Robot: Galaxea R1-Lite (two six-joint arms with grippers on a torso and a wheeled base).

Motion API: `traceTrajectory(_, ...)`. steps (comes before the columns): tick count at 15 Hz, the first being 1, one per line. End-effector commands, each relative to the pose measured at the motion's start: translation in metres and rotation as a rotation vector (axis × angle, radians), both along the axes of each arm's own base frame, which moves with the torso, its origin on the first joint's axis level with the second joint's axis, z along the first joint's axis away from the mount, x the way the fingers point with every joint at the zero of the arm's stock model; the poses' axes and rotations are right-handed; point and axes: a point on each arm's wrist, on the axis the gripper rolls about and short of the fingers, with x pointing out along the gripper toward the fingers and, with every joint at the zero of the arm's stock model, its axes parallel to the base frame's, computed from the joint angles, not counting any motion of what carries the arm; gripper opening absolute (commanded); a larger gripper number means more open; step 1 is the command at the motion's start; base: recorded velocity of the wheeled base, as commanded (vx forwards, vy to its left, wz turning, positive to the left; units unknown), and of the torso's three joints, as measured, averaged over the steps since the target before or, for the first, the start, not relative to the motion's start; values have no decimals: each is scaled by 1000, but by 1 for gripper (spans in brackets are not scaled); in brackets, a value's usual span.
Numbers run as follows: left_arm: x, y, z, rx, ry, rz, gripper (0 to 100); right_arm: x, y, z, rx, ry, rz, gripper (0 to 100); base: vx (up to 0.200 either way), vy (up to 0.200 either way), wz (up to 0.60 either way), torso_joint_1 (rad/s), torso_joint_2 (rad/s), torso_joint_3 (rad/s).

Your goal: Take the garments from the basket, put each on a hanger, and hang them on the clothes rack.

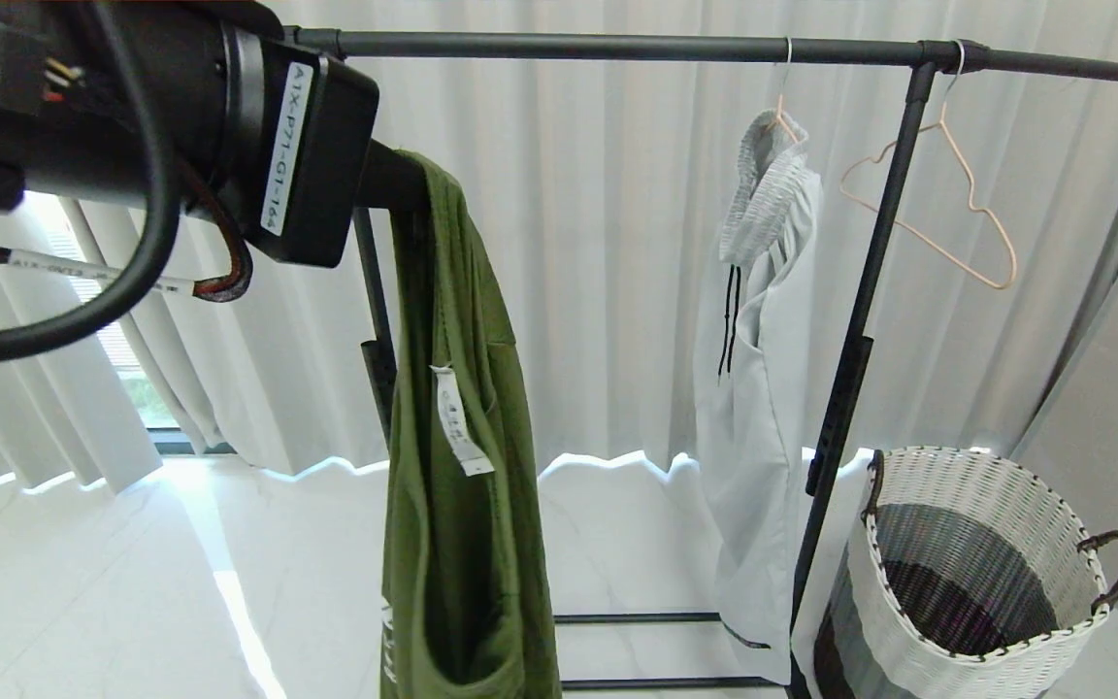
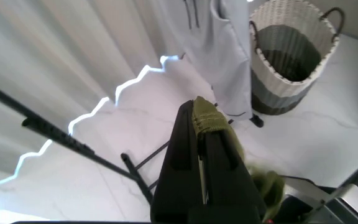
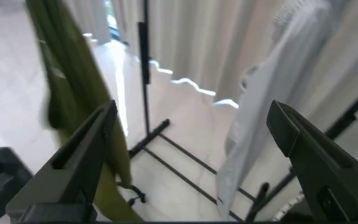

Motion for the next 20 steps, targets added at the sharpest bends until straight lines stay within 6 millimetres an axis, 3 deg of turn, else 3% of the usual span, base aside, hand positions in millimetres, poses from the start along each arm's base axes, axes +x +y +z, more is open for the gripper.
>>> traceTrajectory(1, 0, 1, 0, 8, -8, 23, 0, 14, -15, -16, -79, 33, -225, 100, 0, 0, 0, 0, 0, 0)
traceTrajectory(3, -4, 5, 3, 8, -27, 53, 0, 37, -32, -39, -245, 104, -506, 100, 0, 0, 0, 0, 0, 0)
traceTrajectory(4, -6, 8, 4, 3, -31, 51, 0, 45, -38, -51, -311, 133, -566, 100, 0, 0, 0, 0, 0, 0)
traceTrajectory(7, -9, 11, 4, 4, -30, 51, 0, 58, -47, -72, -389, 87, -640, 100, 0, 0, 0, 0, 0, 0)
traceTrajectory(11, -9, 11, 3, 6, -28, 51, 0, 60, -53, -99, -522, 39, -689, 100, 0, 0, 0, 0, 0, 0)
traceTrajectory(16, -13, 15, 3, 3, -32, 54, 0, 62, -56, -105, -494, 23, -721, 100, 0, 0, 0, 0, 0, 0)
traceTrajectory(20, -15, 18, 5, -2, -37, 54, 0, 63, -55, -106, -435, 47, -736, 100, 0, 0, 0, 69, -301, -238)
